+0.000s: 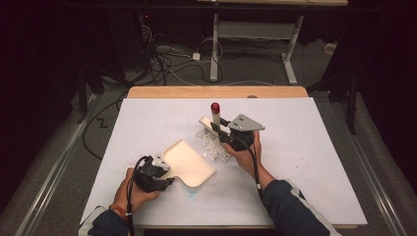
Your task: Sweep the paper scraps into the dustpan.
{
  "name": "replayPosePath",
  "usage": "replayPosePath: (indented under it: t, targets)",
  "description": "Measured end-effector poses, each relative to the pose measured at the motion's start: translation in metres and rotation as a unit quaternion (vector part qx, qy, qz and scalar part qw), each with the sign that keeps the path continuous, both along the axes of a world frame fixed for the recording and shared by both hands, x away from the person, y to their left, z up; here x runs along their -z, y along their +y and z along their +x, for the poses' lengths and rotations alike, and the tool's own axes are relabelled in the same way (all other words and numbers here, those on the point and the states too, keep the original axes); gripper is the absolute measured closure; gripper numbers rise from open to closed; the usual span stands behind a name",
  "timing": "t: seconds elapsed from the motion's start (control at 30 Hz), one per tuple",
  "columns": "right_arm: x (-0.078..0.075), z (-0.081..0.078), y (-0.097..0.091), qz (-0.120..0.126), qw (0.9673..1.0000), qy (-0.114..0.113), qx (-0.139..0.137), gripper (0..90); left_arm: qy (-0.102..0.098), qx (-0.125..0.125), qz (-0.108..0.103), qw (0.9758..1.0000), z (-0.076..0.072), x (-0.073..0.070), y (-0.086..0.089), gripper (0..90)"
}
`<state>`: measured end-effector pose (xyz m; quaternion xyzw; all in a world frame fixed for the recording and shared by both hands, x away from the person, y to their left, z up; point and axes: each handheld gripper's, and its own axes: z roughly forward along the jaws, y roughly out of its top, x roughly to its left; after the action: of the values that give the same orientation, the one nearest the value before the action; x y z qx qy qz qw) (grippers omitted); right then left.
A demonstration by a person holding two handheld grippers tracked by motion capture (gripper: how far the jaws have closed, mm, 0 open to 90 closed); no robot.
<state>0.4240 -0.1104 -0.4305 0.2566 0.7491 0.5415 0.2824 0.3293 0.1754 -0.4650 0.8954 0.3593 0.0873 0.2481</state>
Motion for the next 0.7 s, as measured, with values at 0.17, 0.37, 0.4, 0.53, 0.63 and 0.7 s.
replayPosePath:
  t: [0.17,0.37,0.4,0.53,0.63,0.7]
  targets:
    - [-0.001,-0.008,0.004,0.013,0.9997,0.005,-0.020,69.6,0.004,0.003,0.001,1.0000,0.007,0.001,-0.001,63.2]
    - [-0.003,-0.020,0.019,0.006,0.9989,0.004,-0.047,70.0,0.014,0.008,0.001,0.9999,0.017,0.000,-0.004,63.2]
    - [-0.003,-0.020,0.019,0.006,0.9989,0.004,-0.047,70.0,0.012,0.010,0.004,0.9999,0.018,0.000,-0.004,63.2]
    - [-0.004,-0.028,0.031,0.000,0.9972,0.003,-0.074,70.2,0.015,0.013,0.003,0.9998,0.021,0.000,-0.005,63.2]
    - [-0.005,-0.030,0.034,0.002,0.9962,0.005,-0.086,70.4,0.012,0.016,0.008,0.9998,0.020,0.000,-0.005,63.2]
    - [-0.007,-0.031,0.036,0.002,0.9957,0.002,-0.092,70.7,0.012,0.015,0.008,0.9998,0.019,0.000,-0.006,63.2]
